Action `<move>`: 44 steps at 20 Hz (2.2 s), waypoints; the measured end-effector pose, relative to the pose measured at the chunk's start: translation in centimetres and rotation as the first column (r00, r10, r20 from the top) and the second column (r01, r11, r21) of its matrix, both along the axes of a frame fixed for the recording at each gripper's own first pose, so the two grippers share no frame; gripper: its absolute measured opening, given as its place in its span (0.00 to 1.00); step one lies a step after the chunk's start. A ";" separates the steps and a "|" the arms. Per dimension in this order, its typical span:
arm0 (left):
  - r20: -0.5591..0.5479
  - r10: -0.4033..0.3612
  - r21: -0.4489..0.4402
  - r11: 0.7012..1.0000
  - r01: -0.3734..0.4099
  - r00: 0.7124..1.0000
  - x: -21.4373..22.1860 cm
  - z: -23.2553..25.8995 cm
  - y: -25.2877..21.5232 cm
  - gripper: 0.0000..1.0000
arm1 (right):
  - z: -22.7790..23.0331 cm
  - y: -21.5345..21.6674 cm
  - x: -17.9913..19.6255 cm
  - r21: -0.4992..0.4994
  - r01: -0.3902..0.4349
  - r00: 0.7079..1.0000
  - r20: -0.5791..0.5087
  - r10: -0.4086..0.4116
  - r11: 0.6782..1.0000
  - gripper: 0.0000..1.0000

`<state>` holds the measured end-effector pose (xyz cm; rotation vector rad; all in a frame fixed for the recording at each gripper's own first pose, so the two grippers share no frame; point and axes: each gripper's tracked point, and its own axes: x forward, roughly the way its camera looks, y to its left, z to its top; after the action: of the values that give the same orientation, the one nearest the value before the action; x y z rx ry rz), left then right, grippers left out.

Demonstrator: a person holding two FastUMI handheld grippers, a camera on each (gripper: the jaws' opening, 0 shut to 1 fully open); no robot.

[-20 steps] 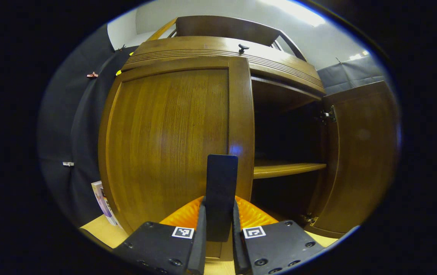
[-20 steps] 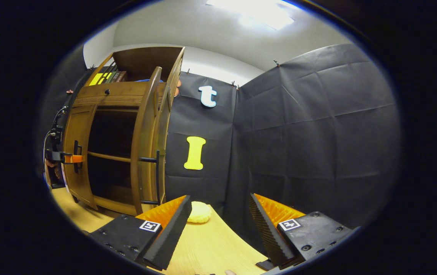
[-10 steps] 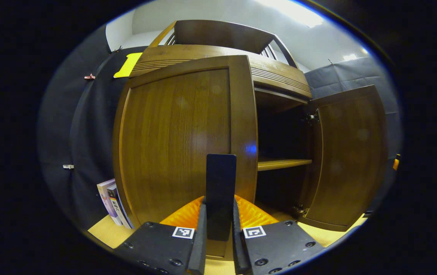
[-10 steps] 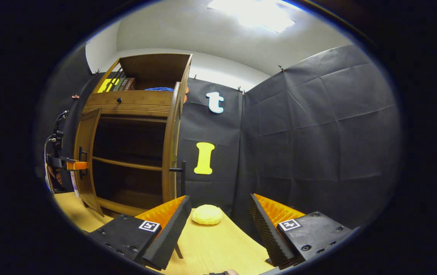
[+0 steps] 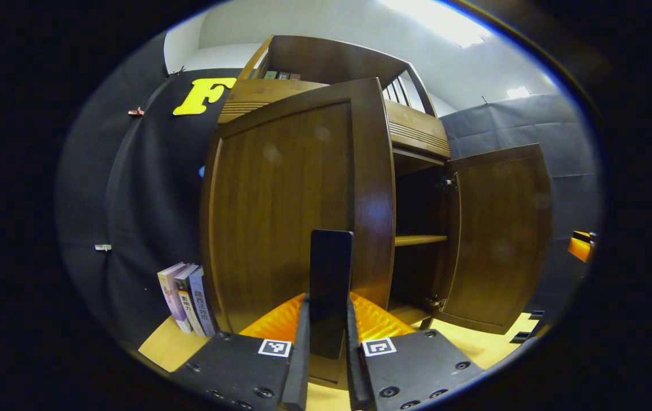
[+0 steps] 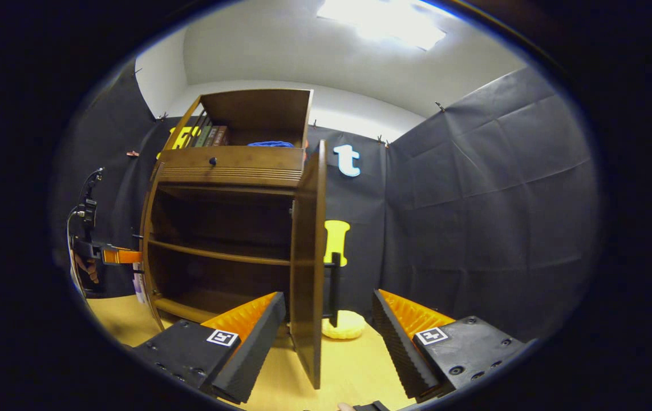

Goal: Open the right door of the double-door shoe cabinet with the right hand, and open the left door with the left hand.

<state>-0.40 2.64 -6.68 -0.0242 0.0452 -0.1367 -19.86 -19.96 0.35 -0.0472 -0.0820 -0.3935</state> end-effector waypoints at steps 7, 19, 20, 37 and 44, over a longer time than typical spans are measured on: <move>0.023 0.012 0.043 0.999 -0.013 1.000 -3.7 0.4 3.9 0.29 | 0.0 4.9 2.4 0.030 -0.078 0.997 0.020 0.077 0.997 0.96; 0.056 0.120 0.111 0.986 -0.126 0.991 -6.4 0.8 8.8 0.24 | -3.3 9.0 6.9 0.022 -0.167 0.984 -0.061 0.168 0.986 0.96; 0.065 0.138 0.124 0.982 -0.146 0.988 -6.6 1.0 9.3 0.24 | -3.5 9.3 7.2 0.026 -0.175 0.982 -0.064 0.176 0.984 0.96; 0.066 0.145 0.062 0.987 -0.149 0.987 -13.8 2.6 5.2 0.22 | -5.3 15.2 12.0 0.042 -0.306 0.945 -0.105 0.309 0.951 0.95; 0.052 -0.022 0.049 0.999 0.019 0.998 -7.6 2.0 -2.6 0.66 | -4.6 17.4 13.5 0.056 -0.328 0.940 -0.085 0.332 0.943 0.96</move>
<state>-8.03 0.00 -4.68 0.0282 -0.0033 -0.1568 -6.31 -2.57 -4.21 -0.0109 0.0112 -0.0564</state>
